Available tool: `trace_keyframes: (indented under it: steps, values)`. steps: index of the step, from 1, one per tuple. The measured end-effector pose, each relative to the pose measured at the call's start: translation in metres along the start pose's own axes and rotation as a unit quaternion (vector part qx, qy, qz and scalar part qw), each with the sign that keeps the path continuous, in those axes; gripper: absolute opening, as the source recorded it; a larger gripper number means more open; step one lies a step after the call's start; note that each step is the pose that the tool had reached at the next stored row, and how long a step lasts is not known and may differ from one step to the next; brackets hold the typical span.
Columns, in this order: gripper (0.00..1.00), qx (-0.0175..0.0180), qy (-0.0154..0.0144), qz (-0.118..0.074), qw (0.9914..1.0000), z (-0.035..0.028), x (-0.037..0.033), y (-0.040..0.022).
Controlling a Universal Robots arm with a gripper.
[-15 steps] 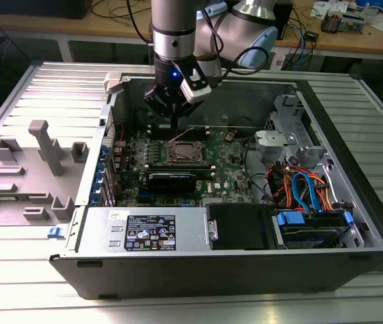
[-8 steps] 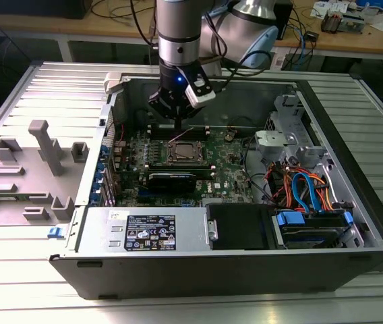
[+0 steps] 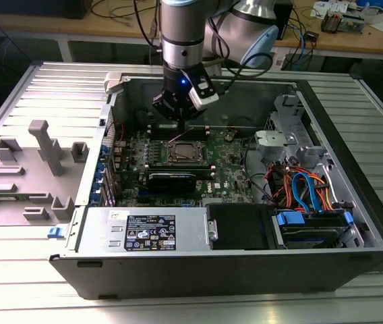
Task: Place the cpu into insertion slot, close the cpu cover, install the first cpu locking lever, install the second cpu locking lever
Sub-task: 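Install the first cpu locking lever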
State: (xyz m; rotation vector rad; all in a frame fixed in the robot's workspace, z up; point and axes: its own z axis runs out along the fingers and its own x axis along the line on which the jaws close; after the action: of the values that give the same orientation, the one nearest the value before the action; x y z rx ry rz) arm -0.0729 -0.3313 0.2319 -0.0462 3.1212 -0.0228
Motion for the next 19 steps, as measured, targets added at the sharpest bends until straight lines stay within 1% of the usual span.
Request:
trace_keyframes:
  steps: [3,8,11,18,19]
  values:
    - [0.11,0.0000,0.0000,-0.001,1.00000,0.0011,-0.0015,0.0016]
    - [0.11,0.0000,0.0001,-0.003,1.00000,0.0047,-0.0086,0.0026]
    - [0.11,-0.0001,0.0001,-0.003,1.00000,0.0082,-0.0138,0.0027]
    - [0.11,0.0000,0.0001,-0.004,0.99999,0.0142,-0.0229,0.0031]
    - [0.11,0.0000,0.0001,-0.004,0.99999,0.0158,-0.0251,0.0032]
